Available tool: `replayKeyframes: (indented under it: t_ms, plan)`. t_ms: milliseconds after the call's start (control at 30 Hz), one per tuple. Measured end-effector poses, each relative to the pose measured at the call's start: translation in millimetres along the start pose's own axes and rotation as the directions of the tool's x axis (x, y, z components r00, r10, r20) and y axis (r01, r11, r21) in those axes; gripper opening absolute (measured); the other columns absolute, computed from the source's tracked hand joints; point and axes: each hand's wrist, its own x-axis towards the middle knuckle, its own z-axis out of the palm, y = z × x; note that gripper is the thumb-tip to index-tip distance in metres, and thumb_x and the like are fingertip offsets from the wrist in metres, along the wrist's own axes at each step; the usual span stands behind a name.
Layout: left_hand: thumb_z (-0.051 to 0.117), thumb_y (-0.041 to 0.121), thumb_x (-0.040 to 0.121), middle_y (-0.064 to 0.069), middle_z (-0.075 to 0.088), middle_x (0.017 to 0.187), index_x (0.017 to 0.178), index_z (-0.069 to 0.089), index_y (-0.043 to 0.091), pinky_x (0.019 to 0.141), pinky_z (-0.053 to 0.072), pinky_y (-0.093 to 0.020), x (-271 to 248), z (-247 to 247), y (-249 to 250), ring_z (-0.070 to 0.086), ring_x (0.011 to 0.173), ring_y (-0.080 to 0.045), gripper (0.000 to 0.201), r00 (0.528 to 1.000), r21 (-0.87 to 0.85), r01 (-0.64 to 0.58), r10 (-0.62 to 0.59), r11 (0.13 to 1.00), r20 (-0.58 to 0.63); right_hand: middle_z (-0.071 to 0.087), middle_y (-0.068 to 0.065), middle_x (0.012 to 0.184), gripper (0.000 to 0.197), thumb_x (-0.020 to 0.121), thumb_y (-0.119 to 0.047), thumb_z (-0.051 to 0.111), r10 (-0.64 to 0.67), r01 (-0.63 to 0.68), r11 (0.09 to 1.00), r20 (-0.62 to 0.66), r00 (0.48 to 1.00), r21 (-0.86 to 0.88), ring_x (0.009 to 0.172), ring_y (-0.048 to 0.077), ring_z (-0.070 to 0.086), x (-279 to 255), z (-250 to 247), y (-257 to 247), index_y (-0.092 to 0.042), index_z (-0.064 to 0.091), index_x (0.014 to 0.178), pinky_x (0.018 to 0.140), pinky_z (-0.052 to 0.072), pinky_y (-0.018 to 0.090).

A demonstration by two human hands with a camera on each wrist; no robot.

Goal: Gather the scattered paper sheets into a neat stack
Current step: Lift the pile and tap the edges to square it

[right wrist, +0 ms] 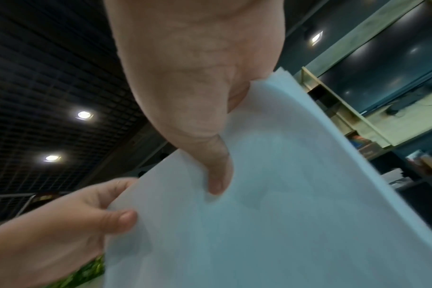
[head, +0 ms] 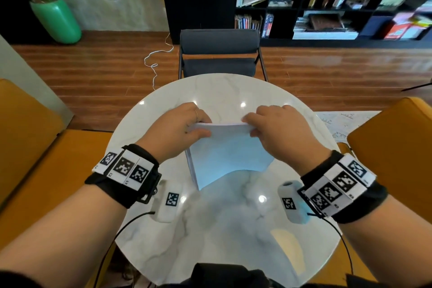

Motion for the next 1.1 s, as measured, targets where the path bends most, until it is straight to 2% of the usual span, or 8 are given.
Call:
replayKeyframes:
  t_ms: [100,167,300,367,533,800,933,1100]
  plan:
    - [0.073,0.022,0.079,0.016,0.059,0.086,0.084,0.067,0.027,0.069,0.038,-0.005,-2.7,0.5,-7.0,0.055,0.08,0.009,0.009,0.988,-0.235,0.136,-0.149,0.962,-0.038,0.06,0.002,0.086,0.013,0.085,-0.024,0.062,0.111,-0.133,0.978,0.143,0.984,0.158,0.086,0.027,0.059,-2.2,-10.0,18.8,-0.016,0.067,0.094,0.064,0.037,0.031]
    - [0.076,0.017,0.076,0.013,0.063,0.086,0.081,0.069,0.027,0.068,0.041,-0.004,-4.6,1.1,-10.3,0.057,0.076,0.011,0.013,0.97,-0.415,0.207,-0.242,0.886,-0.035,0.065,0.003,0.086,0.011,0.078,-0.018,0.072,0.215,-0.295,0.826,0.215,0.953,0.481,0.083,0.02,0.059,-9.4,-9.0,39.0,-0.013,0.072,0.088,0.067,0.04,0.03]
    - [0.077,0.011,0.073,0.009,0.064,0.096,0.104,0.067,0.036,0.078,0.049,-0.014,-11.7,16.9,-21.0,0.064,0.084,-0.002,0.04,0.937,-0.742,0.308,-0.327,0.596,0.126,0.072,0.005,0.078,0.022,0.057,-0.013,0.086,0.289,-0.288,-0.025,0.283,0.915,0.957,0.077,0.018,0.065,-25.1,28.0,61.0,-0.011,0.073,0.076,0.078,0.051,0.032]
    - [0.08,0.024,0.067,0.001,0.071,0.106,0.105,0.068,0.028,0.085,0.052,-0.028,-14.6,36.6,-24.5,0.069,0.097,-0.014,0.041,0.895,-0.75,0.417,-0.375,0.513,0.241,0.075,0.002,0.082,0.035,0.048,-0.015,0.089,0.283,-0.261,-0.206,0.313,0.907,0.943,0.08,0.017,0.069,-28.5,49.7,53.2,-0.012,0.075,0.08,0.076,0.055,0.028]
    - [0.076,0.028,0.076,-0.003,0.072,0.1,0.092,0.066,0.027,0.088,0.053,-0.041,-15.4,60.4,-24.1,0.068,0.096,-0.023,0.019,0.839,-0.719,0.477,-0.506,0.505,0.2,0.075,0.0,0.089,0.04,0.06,-0.001,0.075,0.341,-0.234,-0.191,0.288,0.895,0.953,0.087,0.018,0.07,-26.2,65.8,30.2,-0.011,0.068,0.098,0.076,0.055,0.032]
    - [0.08,0.031,0.067,0.009,0.076,0.097,0.099,0.068,0.029,0.087,0.054,-0.034,-28.0,30.3,-15.6,0.07,0.096,-0.013,0.035,0.928,-0.755,0.349,-0.318,0.555,0.195,0.075,0.008,0.097,0.05,0.045,-0.024,0.093,0.316,-0.258,-0.195,0.31,0.897,0.946,0.093,0.028,0.071,-35.6,52.8,38.3,-0.018,0.074,0.092,0.079,0.058,0.042]
    - [0.091,0.042,0.044,0.0,0.076,0.098,0.1,0.071,0.022,0.079,0.057,-0.031,-21.5,28.8,-17.7,0.071,0.096,-0.019,0.063,0.938,-0.868,0.332,-0.225,0.368,0.263,0.076,0.007,0.091,0.045,0.043,-0.022,0.091,0.282,-0.206,-0.307,0.295,0.913,0.929,0.086,0.024,0.072,-31.3,55.5,36.9,-0.016,0.077,0.086,0.073,0.059,0.036]
    - [0.093,0.035,0.042,-0.004,0.076,0.103,0.1,0.075,0.019,0.079,0.057,-0.031,-16.8,27.0,-28.2,0.071,0.097,-0.02,0.063,0.923,-0.906,0.384,-0.067,0.176,0.378,0.076,0.008,0.092,0.047,0.044,-0.021,0.091,0.199,-0.207,-0.396,0.304,0.932,0.895,0.085,0.024,0.072,-27.7,55.2,43.5,-0.013,0.077,0.088,0.072,0.058,0.035]
